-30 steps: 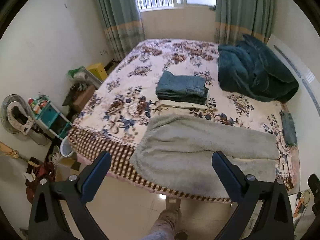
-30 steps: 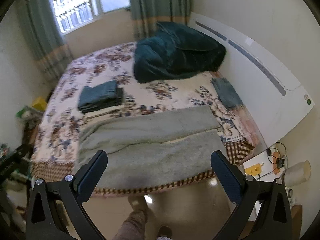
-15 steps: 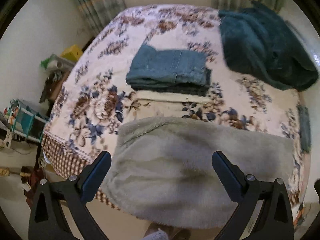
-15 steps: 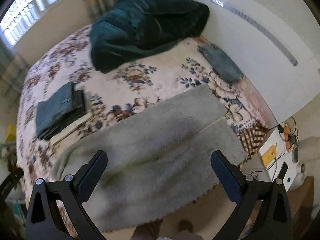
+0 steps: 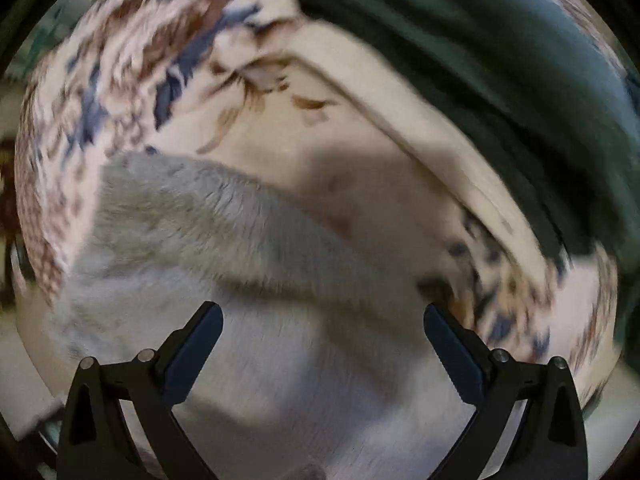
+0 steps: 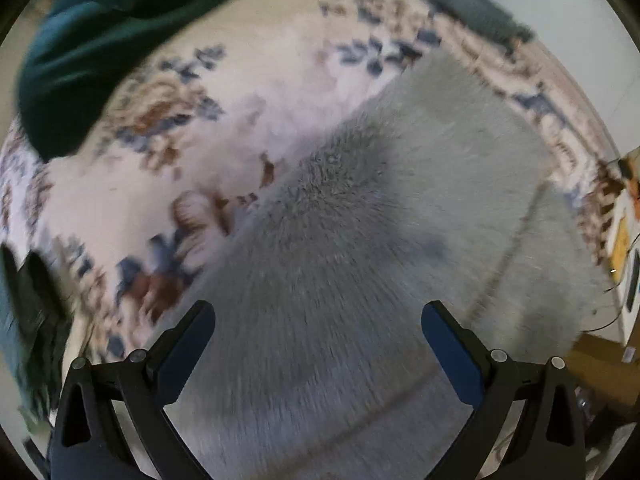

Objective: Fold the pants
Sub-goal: 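Move both grippers down to the grey pants' waistband edge, then close left gripper on one waistband corner while right gripper grasps the other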

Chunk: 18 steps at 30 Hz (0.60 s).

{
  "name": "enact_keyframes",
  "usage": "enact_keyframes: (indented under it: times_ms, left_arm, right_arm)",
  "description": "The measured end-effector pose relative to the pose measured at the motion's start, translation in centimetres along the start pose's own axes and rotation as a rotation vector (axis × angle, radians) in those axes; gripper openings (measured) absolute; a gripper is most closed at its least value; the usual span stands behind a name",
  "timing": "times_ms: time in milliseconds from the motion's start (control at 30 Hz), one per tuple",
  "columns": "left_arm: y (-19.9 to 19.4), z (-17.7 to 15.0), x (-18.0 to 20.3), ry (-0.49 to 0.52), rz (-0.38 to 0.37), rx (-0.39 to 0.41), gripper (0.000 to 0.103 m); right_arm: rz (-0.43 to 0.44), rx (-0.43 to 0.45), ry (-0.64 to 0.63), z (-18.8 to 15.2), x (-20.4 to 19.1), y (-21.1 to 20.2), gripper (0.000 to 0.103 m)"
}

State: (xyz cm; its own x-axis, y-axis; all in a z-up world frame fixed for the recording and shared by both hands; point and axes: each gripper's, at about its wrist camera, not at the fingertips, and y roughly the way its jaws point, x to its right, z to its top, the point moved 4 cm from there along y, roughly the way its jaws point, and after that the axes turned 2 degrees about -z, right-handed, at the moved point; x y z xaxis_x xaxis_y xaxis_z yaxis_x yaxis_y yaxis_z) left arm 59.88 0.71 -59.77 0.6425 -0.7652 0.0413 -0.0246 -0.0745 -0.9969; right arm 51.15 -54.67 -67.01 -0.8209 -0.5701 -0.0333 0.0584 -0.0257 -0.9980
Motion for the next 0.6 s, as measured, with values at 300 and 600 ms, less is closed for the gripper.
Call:
enact_keyframes:
  times_ms: [300, 600]
  left_arm:
    - [3.1, 1.0, -2.6, -0.18, -0.011, 0.009, 0.041]
    - [-3.9, -3.8, -6.1, -0.159, -0.201, 0.088, 0.007]
  right_arm:
    - [-0.054, -0.108, 0.07, 3.9, -1.8, 9.5, 0.102]
    - [-0.089, -0.084, -0.023, 4.0, -2.7, 8.5, 0.012]
